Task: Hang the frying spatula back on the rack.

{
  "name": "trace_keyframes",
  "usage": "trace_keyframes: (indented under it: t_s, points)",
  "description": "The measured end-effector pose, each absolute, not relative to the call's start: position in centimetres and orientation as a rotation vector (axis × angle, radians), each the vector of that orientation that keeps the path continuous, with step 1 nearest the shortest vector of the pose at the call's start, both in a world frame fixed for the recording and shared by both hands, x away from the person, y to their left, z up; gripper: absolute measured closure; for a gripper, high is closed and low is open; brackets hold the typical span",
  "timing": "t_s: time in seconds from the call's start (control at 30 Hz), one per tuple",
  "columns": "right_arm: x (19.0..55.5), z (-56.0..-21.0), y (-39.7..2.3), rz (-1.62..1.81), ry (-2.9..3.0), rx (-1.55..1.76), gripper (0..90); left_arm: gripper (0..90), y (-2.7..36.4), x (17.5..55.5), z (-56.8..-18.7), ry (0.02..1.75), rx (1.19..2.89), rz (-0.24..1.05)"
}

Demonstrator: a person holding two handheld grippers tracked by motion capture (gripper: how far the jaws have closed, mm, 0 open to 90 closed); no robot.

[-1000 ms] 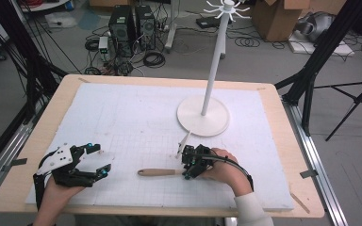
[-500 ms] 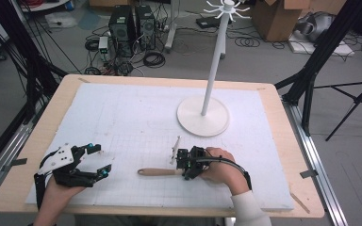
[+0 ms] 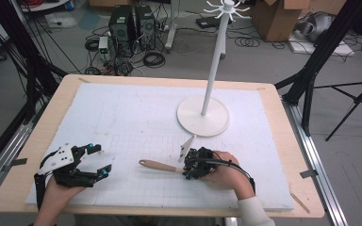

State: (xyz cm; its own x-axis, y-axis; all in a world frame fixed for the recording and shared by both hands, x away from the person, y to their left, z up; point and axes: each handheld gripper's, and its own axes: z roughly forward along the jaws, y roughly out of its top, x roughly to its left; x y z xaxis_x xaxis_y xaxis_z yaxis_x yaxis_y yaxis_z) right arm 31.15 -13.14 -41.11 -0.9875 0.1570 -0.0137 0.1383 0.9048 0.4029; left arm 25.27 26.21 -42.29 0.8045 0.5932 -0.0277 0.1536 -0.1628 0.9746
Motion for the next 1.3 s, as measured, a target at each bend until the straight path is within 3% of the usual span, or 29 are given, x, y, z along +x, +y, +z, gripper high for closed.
trace_keyframes:
  t_s: [0.8, 1.3]
  points:
    - [29.3, -36.5, -16.0, 1.104, 2.695, 0.419, 78.0, 17.2, 26.2, 24.5, -41.2, 0.568, 1.658, 0.44]
    - [27.3, -34.9, -17.7, 1.395, 2.379, 0.553, 78.0, 17.3, 24.5, 23.8, -38.5, 0.508, 1.552, 0.429]
